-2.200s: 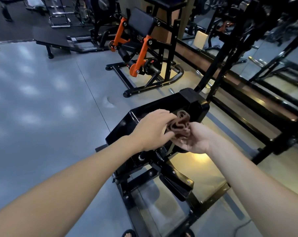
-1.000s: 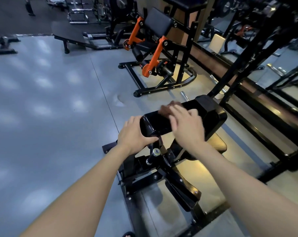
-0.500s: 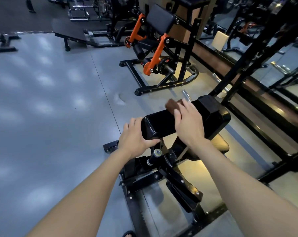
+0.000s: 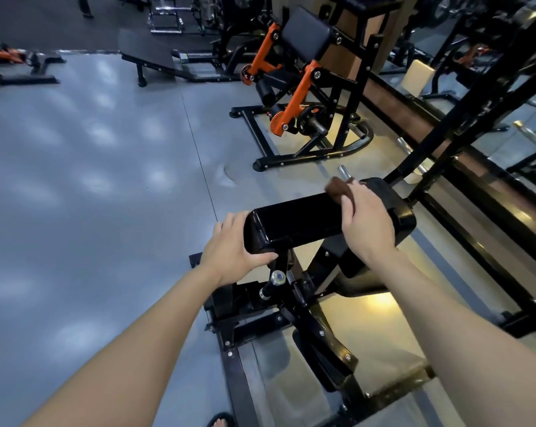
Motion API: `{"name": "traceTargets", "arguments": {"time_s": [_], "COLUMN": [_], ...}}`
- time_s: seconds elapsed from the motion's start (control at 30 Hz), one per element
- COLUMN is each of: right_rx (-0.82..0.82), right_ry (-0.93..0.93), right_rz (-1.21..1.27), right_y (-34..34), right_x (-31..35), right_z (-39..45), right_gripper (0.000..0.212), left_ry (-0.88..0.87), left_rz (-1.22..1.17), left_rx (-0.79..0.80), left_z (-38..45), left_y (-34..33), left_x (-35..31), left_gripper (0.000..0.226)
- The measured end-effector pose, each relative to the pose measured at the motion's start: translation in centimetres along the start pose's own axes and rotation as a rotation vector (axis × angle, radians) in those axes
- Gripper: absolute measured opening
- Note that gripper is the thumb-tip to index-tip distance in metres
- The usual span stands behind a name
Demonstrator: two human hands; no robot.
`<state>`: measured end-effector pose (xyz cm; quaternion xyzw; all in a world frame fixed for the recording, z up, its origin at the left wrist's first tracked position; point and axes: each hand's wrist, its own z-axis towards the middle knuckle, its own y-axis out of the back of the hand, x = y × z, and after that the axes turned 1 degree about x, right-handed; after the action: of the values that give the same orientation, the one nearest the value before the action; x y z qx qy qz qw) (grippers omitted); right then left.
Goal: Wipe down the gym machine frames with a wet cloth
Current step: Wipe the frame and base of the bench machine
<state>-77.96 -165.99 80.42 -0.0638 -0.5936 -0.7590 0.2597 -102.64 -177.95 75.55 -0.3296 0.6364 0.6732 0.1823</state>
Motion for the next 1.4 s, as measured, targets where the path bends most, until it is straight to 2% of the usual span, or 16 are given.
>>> {"name": "traceTargets", "arguments": {"time_s": [0.1,0.2,0.3,0.37,0.47,0.57,0.67,0.83,0.87,0.93,1.0,1.07,1.17,1.23,1.3,1.4], "right_rx": [-0.064,0.079,0.19,0.178,0.084,-0.032,-0.021,0.239,0.268,0.234,0.084,-0.026,-0.021,0.103,0.192,0.129], "right_ry": [-0.045,0.251,0.448,0.383,0.119,-0.059,0.08,0.449,0.456,0.309,0.082,-0.039,0.079,0.28,0.373,0.189], "right_rz": [-0.01,0.045,0.033,0.044,0.058,0.043,0.08,0.094,0.099,0.116,0.096,0.059,0.149,0.166,0.119,0.099], "right_y": [-1.6,-3.6,-2.0,-0.4,1.6,1.3,-1.2,-0.6,0.4,2.1,2.7,1.7,-0.9,-1.8,-0.7,1.5], "right_x": [2.7,6.3,4.3,1.0,-4.3,-3.6,1.7,3.0,1.6,-2.0,-4.5,-3.5,1.7,3.6,2.8,-1.8], "right_z": [-1.5,-4.4,-2.8,-0.7,1.9,1.6,-1.5,-2.2,-1.5,0.2,1.3,0.9,-1.9,-3.6,-3.0,-0.7], "right_gripper": [0.042,0.044,0.045,0.041,0.04,0.04,0.037,0.043,0.042,0.038,0.039,0.036,0.03,0.038,0.043,0.035], "left_ry": [0.002,0.021,0.02,0.025,0.022,0.034,0.044,0.03,0.025,0.028,0.029,0.023,0.024,0.021,0.012,-0.002], "left_rz": [0.018,0.026,0.019,0.012,0.01,0.021,0.038,0.031,0.028,0.017,0.013,0.015,0.015,0.007,-0.005,-0.005], "left_rx": [-0.005,-0.025,-0.032,-0.027,-0.025,-0.014,-0.02,-0.057,-0.059,-0.053,-0.051,-0.048,-0.054,-0.06,-0.068,-0.062], "left_z": [-0.2,-0.4,-0.4,-0.3,-0.4,-0.6,-0.6,-0.6,-0.6,-0.6,-0.6,-0.5,-0.4,-0.4,-0.4,-0.4], "left_y": [0.1,0.0,0.0,0.1,0.0,0.1,0.0,-0.3,-0.4,-0.4,-0.4,-0.5,-0.5,-0.6,-0.6,-0.6], "left_x": [-0.3,-0.5,-0.6,-0.5,-0.8,-1.0,-1.1,-1.1,-1.0,-0.9,-0.8,-0.6,-0.3,-0.3,-0.3,-0.4], "left_gripper": [0.092,0.09,0.089,0.089,0.088,0.089,0.089,0.089,0.089,0.089,0.09,0.091,0.094,0.095,0.093,0.089]}}
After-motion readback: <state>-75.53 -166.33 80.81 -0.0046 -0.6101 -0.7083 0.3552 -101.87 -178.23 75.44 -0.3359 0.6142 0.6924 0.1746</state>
